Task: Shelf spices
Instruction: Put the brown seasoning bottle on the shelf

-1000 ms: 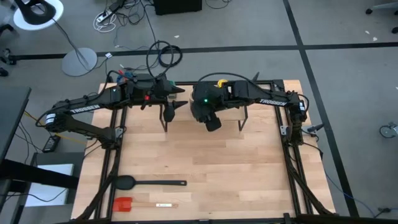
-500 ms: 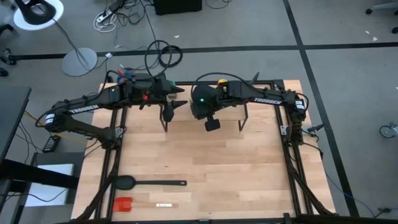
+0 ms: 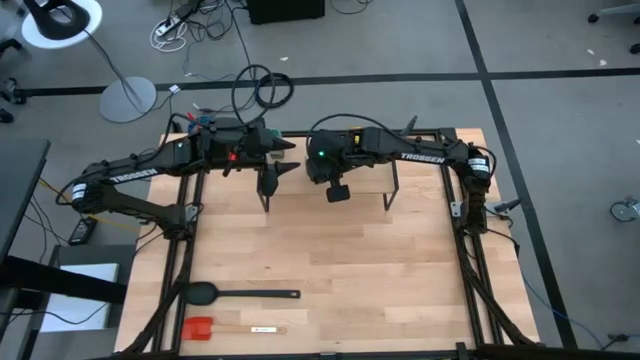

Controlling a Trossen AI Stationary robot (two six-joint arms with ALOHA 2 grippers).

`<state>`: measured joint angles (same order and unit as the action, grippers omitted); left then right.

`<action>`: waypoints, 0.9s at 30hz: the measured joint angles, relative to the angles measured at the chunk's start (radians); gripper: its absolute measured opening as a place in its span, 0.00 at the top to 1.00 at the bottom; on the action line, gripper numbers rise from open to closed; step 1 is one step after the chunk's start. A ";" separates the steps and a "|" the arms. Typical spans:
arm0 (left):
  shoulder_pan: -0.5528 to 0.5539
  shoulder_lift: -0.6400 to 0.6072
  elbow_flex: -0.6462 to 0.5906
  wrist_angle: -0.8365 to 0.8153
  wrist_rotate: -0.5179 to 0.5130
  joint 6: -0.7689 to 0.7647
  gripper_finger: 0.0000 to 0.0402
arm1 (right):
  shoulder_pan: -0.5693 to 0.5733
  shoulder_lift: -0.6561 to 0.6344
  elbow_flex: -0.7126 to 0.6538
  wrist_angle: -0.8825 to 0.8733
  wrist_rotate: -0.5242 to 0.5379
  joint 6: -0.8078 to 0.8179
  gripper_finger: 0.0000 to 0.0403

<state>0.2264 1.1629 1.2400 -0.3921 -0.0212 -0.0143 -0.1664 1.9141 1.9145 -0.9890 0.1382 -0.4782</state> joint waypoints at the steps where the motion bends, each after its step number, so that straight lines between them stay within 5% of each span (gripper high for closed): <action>1: 0.000 0.000 0.000 0.000 0.000 0.000 0.37 | -0.005 0.000 -0.006 0.010 0.001 0.000 1.00; 27: 0.000 0.000 0.000 -0.005 0.000 0.002 0.37 | -0.086 0.000 -0.051 0.105 0.059 0.005 1.00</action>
<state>0.2262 1.1629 1.2398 -0.3973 -0.0216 -0.0128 -0.2523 1.9141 1.8633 -0.8837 0.1970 -0.4732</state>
